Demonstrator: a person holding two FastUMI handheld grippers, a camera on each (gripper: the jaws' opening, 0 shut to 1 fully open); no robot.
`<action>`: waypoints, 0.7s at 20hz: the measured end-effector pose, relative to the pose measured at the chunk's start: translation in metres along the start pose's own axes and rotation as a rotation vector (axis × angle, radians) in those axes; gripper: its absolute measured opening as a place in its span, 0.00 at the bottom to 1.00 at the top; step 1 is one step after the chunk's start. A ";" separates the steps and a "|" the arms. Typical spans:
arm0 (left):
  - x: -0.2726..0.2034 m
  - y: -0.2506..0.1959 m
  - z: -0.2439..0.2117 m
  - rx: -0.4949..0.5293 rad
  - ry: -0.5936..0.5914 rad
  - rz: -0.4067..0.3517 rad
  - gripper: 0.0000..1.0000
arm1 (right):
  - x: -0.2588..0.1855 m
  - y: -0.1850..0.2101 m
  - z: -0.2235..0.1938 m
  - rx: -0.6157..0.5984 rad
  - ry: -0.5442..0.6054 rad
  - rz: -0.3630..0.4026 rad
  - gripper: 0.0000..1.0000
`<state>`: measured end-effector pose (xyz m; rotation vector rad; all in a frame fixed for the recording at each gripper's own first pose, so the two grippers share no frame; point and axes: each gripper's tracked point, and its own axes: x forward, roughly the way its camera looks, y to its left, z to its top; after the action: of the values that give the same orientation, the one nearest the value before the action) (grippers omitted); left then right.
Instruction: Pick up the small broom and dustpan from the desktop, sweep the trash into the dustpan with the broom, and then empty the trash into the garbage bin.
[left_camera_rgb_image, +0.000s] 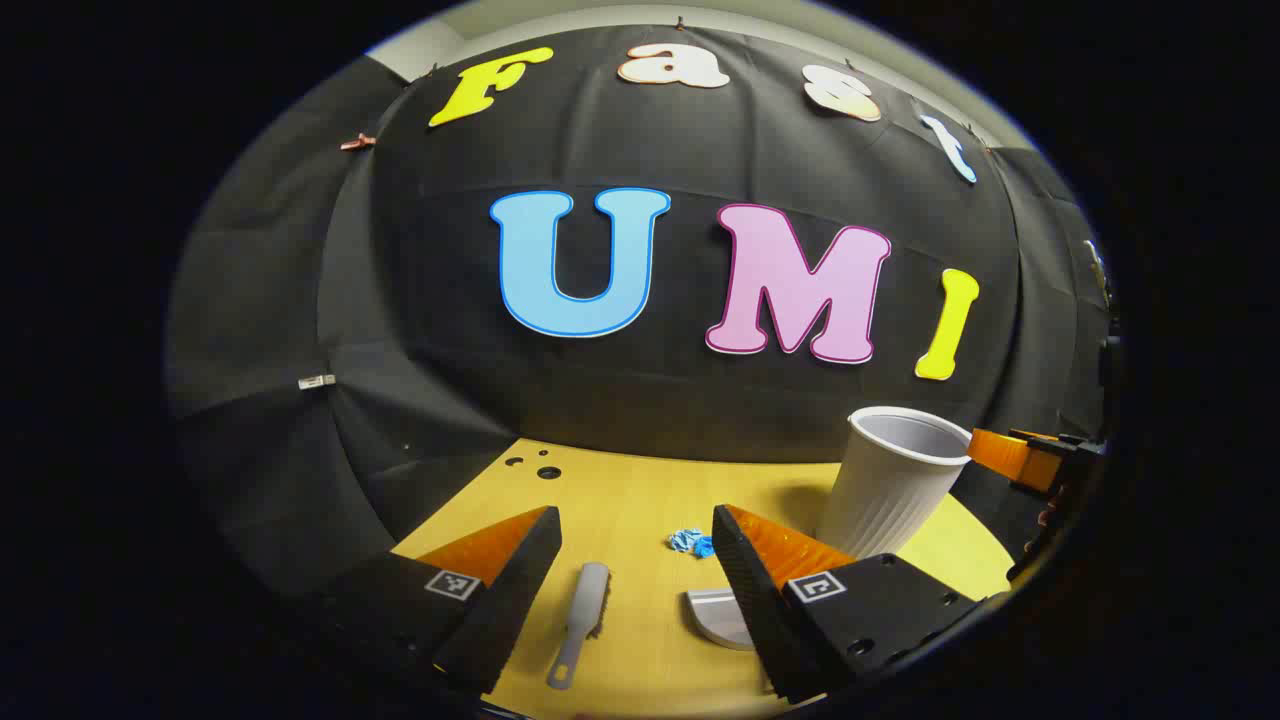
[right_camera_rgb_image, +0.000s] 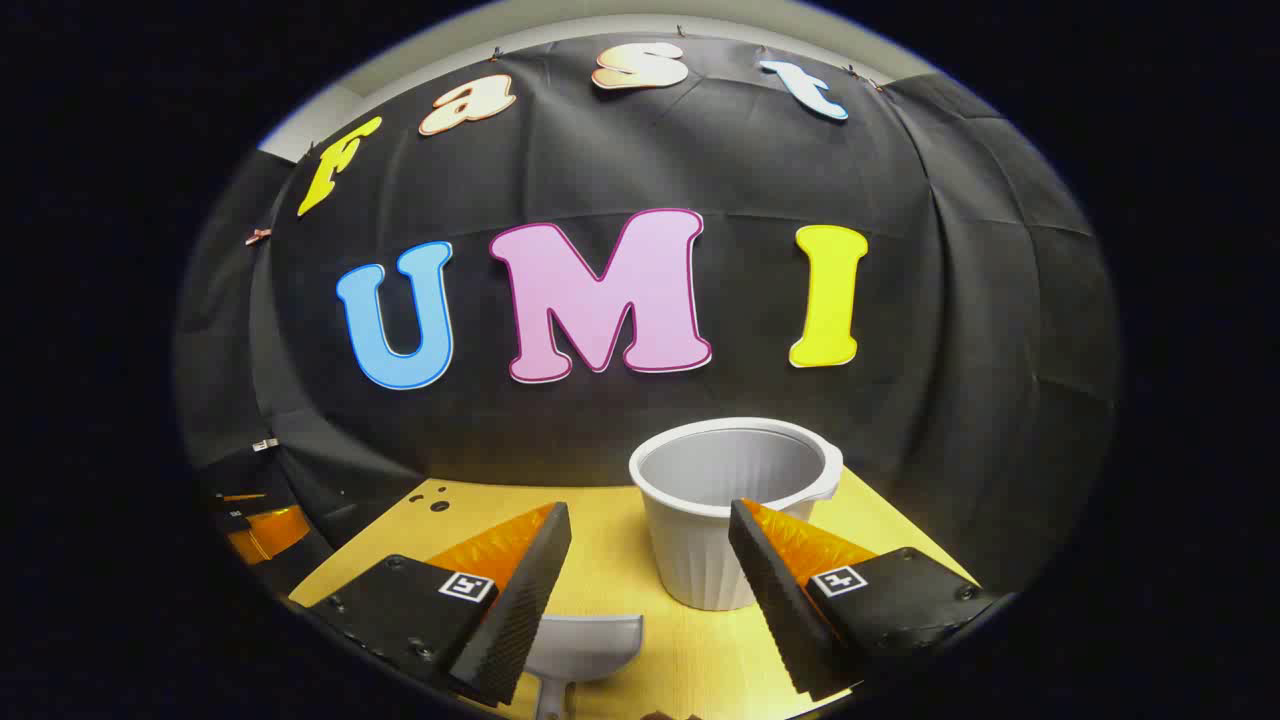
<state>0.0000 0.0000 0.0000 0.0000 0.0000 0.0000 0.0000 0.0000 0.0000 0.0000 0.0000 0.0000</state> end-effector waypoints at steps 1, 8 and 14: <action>0.001 0.002 -0.001 0.008 0.001 0.000 0.95 | 0.001 0.005 -0.003 0.002 0.010 0.009 0.98; 0.014 0.025 -0.013 0.005 0.062 -0.018 0.96 | 0.007 0.020 -0.016 0.013 0.047 -0.008 0.99; 0.024 0.048 -0.034 -0.047 0.137 -0.007 0.96 | 0.008 0.030 -0.028 -0.012 0.088 -0.016 0.99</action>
<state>0.0243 0.0476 -0.0341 -0.0474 0.1365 -0.0072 0.0080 0.0302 -0.0284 -0.0123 0.0877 -0.0160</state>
